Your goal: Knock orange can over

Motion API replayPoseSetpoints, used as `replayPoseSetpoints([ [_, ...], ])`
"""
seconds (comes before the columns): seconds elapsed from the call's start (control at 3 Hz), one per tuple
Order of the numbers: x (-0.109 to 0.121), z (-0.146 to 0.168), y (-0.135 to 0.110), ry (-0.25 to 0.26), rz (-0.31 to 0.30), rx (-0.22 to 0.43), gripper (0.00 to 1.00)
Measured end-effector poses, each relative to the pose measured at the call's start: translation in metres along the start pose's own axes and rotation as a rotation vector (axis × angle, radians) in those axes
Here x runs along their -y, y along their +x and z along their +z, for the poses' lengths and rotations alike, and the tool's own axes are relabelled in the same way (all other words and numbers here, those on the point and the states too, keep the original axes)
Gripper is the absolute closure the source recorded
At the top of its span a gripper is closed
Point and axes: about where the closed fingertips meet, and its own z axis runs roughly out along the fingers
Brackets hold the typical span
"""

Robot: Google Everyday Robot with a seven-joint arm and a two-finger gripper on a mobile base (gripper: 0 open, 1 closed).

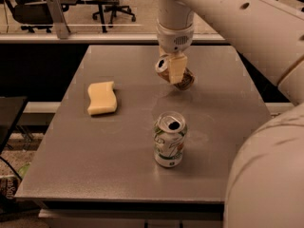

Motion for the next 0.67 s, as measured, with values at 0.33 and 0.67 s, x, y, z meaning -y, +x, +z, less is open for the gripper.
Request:
replayPoseSetpoints([
  [0.33, -0.0092, 0.0018, -0.0047, -0.025, -0.052, -0.012, 0.28],
  [0.67, -0.0168, 0.0034, -0.0092, -0.046, -0.091, -0.012, 0.06],
])
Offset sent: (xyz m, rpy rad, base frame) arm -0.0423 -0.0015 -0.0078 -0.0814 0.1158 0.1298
